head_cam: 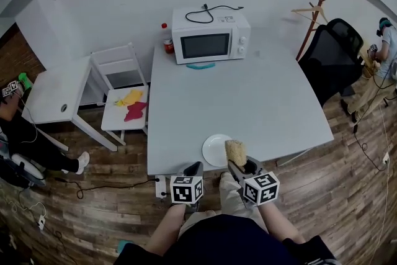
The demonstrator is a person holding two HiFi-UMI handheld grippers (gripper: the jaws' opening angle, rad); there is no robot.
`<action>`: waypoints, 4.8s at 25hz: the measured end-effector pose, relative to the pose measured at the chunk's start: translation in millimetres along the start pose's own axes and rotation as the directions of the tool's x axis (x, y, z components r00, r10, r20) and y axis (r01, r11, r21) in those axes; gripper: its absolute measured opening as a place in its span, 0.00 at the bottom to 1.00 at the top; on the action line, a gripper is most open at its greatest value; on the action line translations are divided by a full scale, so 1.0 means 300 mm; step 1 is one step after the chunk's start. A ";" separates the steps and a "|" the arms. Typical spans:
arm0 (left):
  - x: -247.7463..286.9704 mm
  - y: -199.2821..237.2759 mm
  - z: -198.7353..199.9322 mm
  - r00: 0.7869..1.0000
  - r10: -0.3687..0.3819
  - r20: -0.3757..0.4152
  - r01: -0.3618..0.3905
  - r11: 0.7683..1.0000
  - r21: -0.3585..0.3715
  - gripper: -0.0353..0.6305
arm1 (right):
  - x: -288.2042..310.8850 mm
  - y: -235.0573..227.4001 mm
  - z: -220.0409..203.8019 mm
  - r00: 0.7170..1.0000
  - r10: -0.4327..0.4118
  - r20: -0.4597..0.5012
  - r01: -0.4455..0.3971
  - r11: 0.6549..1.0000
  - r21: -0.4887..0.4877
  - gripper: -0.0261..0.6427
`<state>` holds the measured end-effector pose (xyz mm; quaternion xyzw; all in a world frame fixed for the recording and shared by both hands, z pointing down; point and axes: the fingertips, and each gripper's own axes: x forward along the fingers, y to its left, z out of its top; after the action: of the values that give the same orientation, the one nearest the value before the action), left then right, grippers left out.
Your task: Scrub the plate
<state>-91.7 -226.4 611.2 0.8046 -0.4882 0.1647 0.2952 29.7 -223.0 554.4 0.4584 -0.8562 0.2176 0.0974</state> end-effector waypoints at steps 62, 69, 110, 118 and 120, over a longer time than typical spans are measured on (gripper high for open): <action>0.228 0.119 -0.019 0.991 0.046 -0.125 -0.059 0.992 -0.108 0.13 | 0.265 -0.170 -0.076 0.977 0.040 -0.210 -0.072 0.987 -0.142 0.29; 0.208 0.116 -0.010 0.993 0.057 -0.105 -0.066 0.994 -0.089 0.13 | 0.380 -0.114 -0.144 0.962 0.062 -0.267 -0.130 0.962 -0.242 0.29; 0.249 0.169 0.010 0.981 0.178 -0.073 -0.185 0.976 -0.111 0.13 | 0.352 -0.190 -0.270 0.917 0.036 -0.396 -0.158 0.947 -0.279 0.29; 0.262 0.179 0.019 0.980 0.185 -0.076 -0.192 0.975 -0.111 0.13 | 0.332 -0.170 -0.298 0.909 0.070 -0.410 -0.194 0.943 -0.270 0.29; 0.265 0.181 0.018 0.979 0.188 -0.078 -0.196 0.974 -0.111 0.13 | 0.313 -0.159 -0.310 0.906 0.084 -0.416 -0.209 0.941 -0.266 0.29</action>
<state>-102.5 -303.6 668.1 0.7288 -0.5625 0.1902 0.3411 13.5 -272.9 684.8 0.3175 -0.8738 0.1783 0.3222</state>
